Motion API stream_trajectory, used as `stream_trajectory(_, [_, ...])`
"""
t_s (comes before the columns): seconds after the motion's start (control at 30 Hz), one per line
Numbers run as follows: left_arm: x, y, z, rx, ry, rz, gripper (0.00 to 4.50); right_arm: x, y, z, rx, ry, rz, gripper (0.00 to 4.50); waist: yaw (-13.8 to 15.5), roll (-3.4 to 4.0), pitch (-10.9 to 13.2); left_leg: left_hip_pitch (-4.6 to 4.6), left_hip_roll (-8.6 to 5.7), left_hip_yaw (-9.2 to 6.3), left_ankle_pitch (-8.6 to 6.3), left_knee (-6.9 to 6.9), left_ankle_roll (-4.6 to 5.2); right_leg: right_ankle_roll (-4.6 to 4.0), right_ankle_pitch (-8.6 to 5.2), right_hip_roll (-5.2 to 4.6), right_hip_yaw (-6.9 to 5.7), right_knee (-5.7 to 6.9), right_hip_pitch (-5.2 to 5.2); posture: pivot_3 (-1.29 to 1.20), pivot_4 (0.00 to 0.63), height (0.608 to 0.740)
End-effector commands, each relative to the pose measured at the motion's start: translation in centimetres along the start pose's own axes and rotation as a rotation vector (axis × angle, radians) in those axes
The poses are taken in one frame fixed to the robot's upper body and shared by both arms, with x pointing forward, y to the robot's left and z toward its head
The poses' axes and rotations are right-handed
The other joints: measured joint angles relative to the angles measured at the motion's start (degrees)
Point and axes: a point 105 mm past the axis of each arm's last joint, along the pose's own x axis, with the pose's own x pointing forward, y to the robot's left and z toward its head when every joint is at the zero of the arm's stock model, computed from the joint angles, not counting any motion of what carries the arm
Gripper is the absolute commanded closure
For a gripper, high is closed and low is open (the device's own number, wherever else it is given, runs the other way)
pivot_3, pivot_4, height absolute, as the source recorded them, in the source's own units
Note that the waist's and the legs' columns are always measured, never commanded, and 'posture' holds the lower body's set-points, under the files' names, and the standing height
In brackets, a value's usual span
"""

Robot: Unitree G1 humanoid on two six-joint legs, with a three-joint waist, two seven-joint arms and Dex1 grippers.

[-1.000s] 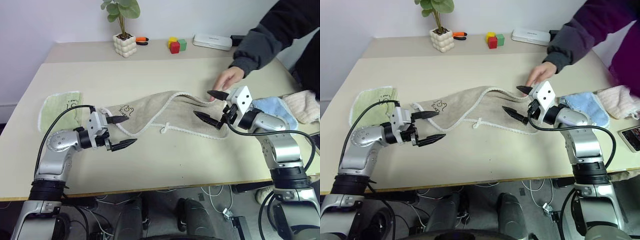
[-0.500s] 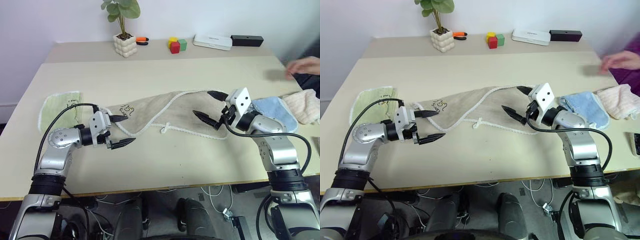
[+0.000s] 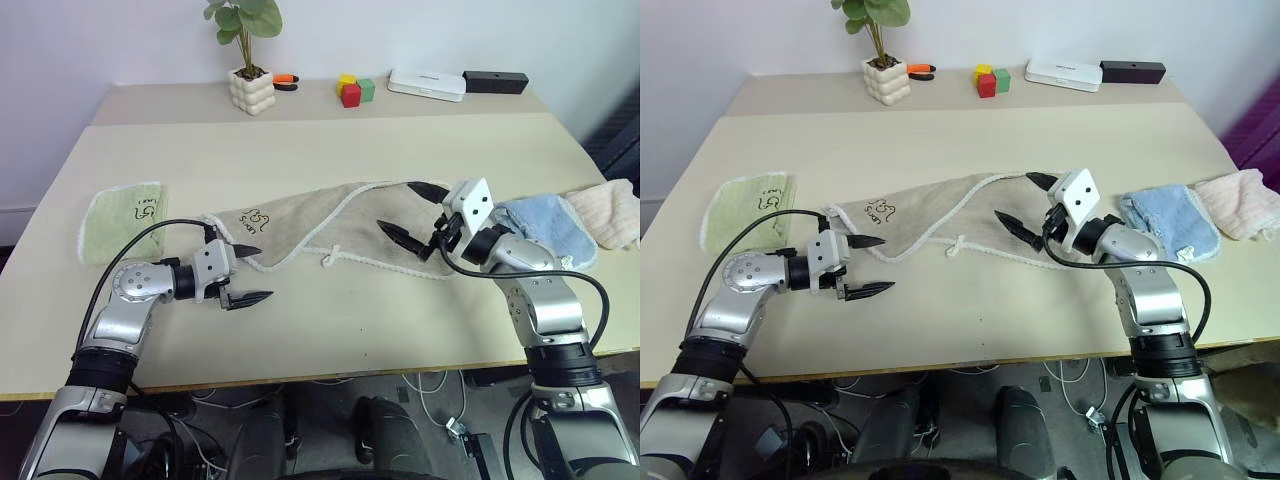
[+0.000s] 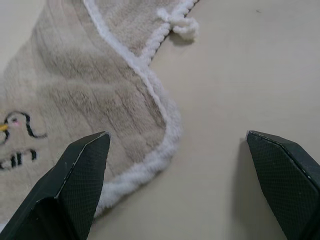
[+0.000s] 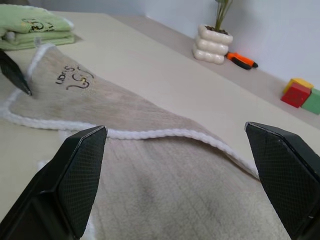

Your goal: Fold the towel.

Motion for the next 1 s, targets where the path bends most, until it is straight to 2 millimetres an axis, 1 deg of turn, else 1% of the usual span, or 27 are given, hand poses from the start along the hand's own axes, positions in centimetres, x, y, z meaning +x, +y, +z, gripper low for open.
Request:
stream_trajectory(0.03, [1.0,-0.3,-0.9,0.012,0.054,-0.01,0.04,0.0,0.1,1.6,-0.034,-0.052,-0.005,0.0,-0.02,0.02,-0.01,0.01,0.0,0.0,0.0,0.0,0.0,-0.01,-0.01,0.0,0.0,0.0,0.0,0.0,0.15,0.74])
stream_trajectory(0.07, [0.9,-0.2,-1.2,0.004,0.069,-0.005,0.04,0.1,0.2,1.6,-0.034,-0.054,-0.007,0.0,0.02,0.04,-0.03,0.03,0.01,0.0,0.0,0.0,0.0,-0.01,-0.01,0.0,0.0,0.0,0.02,0.0,0.15,0.74])
stream_trajectory(0.13, [0.5,-0.2,-1.7,-0.025,0.075,-0.014,0.56,0.1,0.0,1.7,-0.036,-0.058,-0.014,0.0,0.0,0.04,-0.04,0.09,0.0,0.0,0.0,0.0,0.0,-0.01,-0.01,0.0,0.0,0.0,0.06,0.0,0.15,0.74])
stream_trajectory(0.2, [1.2,-0.7,-1.8,-0.028,0.092,-0.039,1.19,-0.1,-0.2,1.7,-0.037,-0.059,-0.018,0.0,-0.08,0.04,-0.04,0.16,0.01,0.0,0.0,0.0,0.0,-0.06,-0.03,0.0,0.0,0.01,0.1,0.0,0.15,0.74])
stream_trajectory(0.27, [1.3,-0.8,-2.1,-0.033,0.107,-0.043,2.22,0.0,-0.1,1.8,-0.038,-0.062,-0.018,0.0,-0.04,0.06,-0.05,0.23,0.07,0.0,0.0,0.0,0.0,-0.08,-0.05,-0.01,0.0,0.03,0.14,0.0,0.15,0.74])
stream_trajectory(0.4, [1.0,-0.5,-2.6,-0.077,0.117,-0.014,4.22,0.2,-0.1,1.8,-0.041,-0.064,-0.019,0.0,-0.15,0.06,-0.06,0.34,0.16,0.0,-0.01,0.0,0.0,-0.15,-0.08,0.0,0.01,0.04,0.21,0.0,0.15,0.74])
stream_trajectory(0.43, [1.0,-0.3,-2.9,-0.105,0.117,0.004,4.48,0.2,-0.2,1.7,-0.041,-0.064,-0.02,0.0,-0.22,0.06,-0.06,0.34,0.17,0.0,-0.01,0.0,0.0,-0.15,-0.08,0.0,0.01,0.04,0.21,0.0,0.15,0.74])
stream_trajectory(0.57, [0.6,0.0,-3.7,-0.133,0.134,0.047,4.48,0.5,-0.6,1.7,-0.044,-0.068,-0.02,0.0,-0.26,0.12,-0.1,0.34,0.17,0.03,-0.01,-0.02,0.0,-0.14,-0.08,0.0,0.02,0.06,0.21,0.0,0.15,0.74])
stream_trajectory(0.6, [0.4,0.4,-3.1,-0.136,0.101,0.073,4.48,0.7,-0.8,1.6,-0.046,-0.065,-0.02,0.0,-0.28,0.13,-0.11,0.36,0.17,0.03,0.0,-0.01,0.0,-0.14,-0.08,0.0,0.02,0.08,0.21,0.0,0.15,0.74])
stream_trajectory(0.67, [-0.2,1.0,-1.1,-0.198,-0.022,0.103,4.48,1.0,-1.5,1.0,-0.056,-0.043,-0.044,0.0,-0.43,0.13,-0.11,0.4,0.18,0.04,0.0,-0.01,0.0,-0.14,-0.08,0.01,0.02,0.09,0.21,0.0,0.15,0.74])
stream_trajectory(0.73, [-1.3,1.0,0.1,-0.203,-0.085,0.102,4.48,1.5,-2.4,-0.1,-0.085,0.015,-0.08,0.0,-0.69,0.12,-0.11,0.36,0.23,0.06,0.0,-0.02,0.0,-0.14,-0.08,0.02,0.04,0.11,0.15,0.0,0.15,0.74])
stream_trajectory(0.77, [-2.0,1.0,0.3,-0.213,-0.097,0.102,4.48,1.7,-3.1,-0.8,-0.107,0.058,-0.111,0.0,-0.75,0.13,-0.1,0.34,0.24,0.09,-0.01,-0.05,0.0,-0.13,-0.07,0.02,0.04,0.11,0.11,0.0,0.15,0.74])
stream_trajectory(0.87, [-4.3,1.1,0.4,-0.204,-0.096,0.144,4.48,2.3,-6.4,-3.1,-0.113,0.194,-0.258,0.0,-0.86,0.17,-0.03,0.28,0.24,0.18,0.0,-0.11,-0.02,-0.01,-0.01,0.04,0.03,0.12,0.0,0.0,0.15,0.74])
stream_trajectory(0.93, [-5.5,1.1,0.8,-0.224,-0.117,0.159,4.48,2.3,-8.1,-4.1,-0.179,0.273,-0.315,0.0,-0.86,0.2,0.0,0.28,0.24,0.21,0.01,-0.12,-0.03,-0.07,-0.04,0.04,0.04,0.13,-0.03,0.0,0.15,0.74])
stream_trajectory(1.0, [-6.7,1.0,1.7,-0.246,-0.168,0.177,4.48,2.3,-10.1,-4.9,-0.261,0.364,-0.382,0.0,-0.71,0.27,0.05,0.26,0.23,0.22,0.01,-0.12,-0.04,-0.14,-0.08,0.02,0.04,0.12,-0.02,0.0,0.15,0.74])
